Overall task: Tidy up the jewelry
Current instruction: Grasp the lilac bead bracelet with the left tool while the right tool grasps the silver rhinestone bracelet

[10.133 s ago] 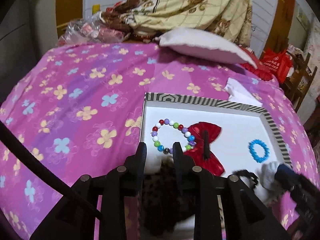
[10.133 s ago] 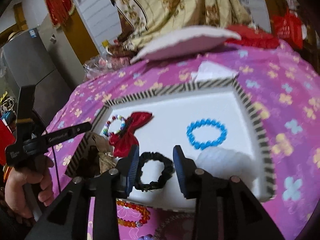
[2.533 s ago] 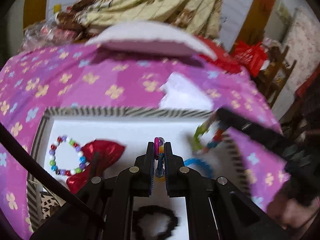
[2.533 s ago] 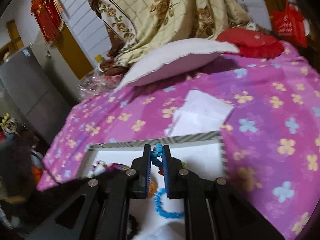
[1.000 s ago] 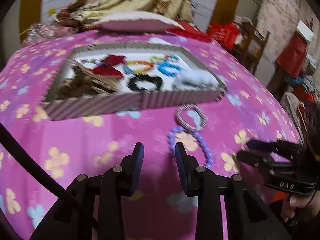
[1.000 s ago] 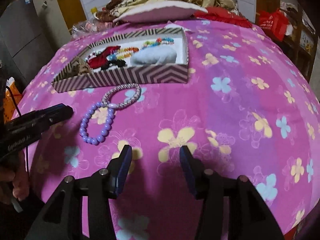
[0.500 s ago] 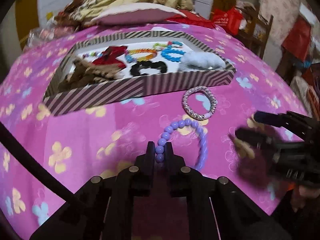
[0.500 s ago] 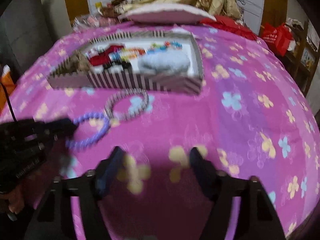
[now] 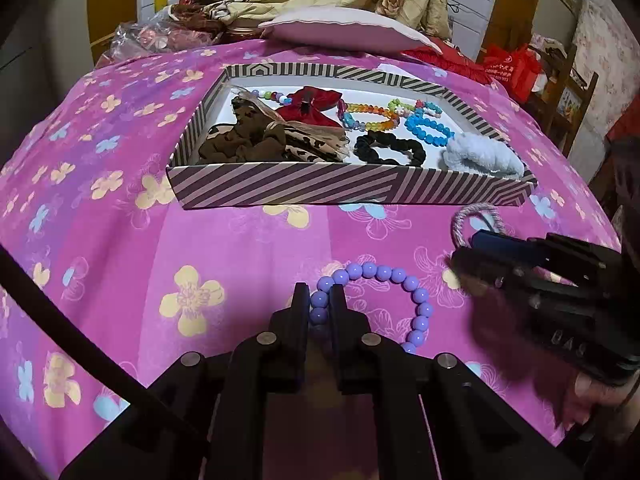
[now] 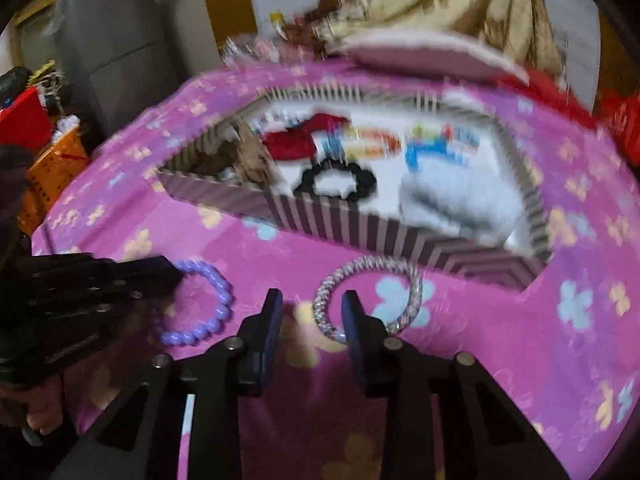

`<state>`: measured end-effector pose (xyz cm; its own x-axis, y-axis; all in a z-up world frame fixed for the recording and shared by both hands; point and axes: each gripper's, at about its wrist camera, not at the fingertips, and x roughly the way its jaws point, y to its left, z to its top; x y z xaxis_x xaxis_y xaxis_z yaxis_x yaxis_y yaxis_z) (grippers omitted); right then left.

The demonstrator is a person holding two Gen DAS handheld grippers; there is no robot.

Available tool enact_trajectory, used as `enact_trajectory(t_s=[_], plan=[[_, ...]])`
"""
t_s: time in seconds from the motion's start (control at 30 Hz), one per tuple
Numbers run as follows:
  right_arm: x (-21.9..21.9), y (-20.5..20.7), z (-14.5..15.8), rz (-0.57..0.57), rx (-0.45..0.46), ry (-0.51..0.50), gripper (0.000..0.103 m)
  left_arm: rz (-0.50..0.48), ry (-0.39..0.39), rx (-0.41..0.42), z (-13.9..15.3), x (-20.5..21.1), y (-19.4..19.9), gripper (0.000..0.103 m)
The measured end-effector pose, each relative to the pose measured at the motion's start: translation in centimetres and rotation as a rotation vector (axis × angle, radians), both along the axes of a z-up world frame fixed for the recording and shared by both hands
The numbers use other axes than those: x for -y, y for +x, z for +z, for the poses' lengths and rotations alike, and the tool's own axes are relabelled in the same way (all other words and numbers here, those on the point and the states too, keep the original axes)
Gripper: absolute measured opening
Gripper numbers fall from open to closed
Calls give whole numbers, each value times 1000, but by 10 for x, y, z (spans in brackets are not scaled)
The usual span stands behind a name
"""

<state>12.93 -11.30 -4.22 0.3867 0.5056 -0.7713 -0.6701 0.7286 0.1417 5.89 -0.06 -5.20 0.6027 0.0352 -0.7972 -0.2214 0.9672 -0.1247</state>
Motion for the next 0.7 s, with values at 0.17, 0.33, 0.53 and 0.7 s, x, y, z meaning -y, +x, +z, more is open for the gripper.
enact_trajectory(t_s=[0.17,0.33,0.53,0.7], plan=[[1,-9,0,-3,33,-73,16,-9,22,6,0,6,1,13],[19,-18,2,-52,18,-93,9,-39,78,13,-2,18,1,24],[26,-24,1,-65,31,-102,9,-40,91,13,-2,20,0,24],[15,-29,1,-50,76,-151,15,-51,101,16,-2,24,0,16]])
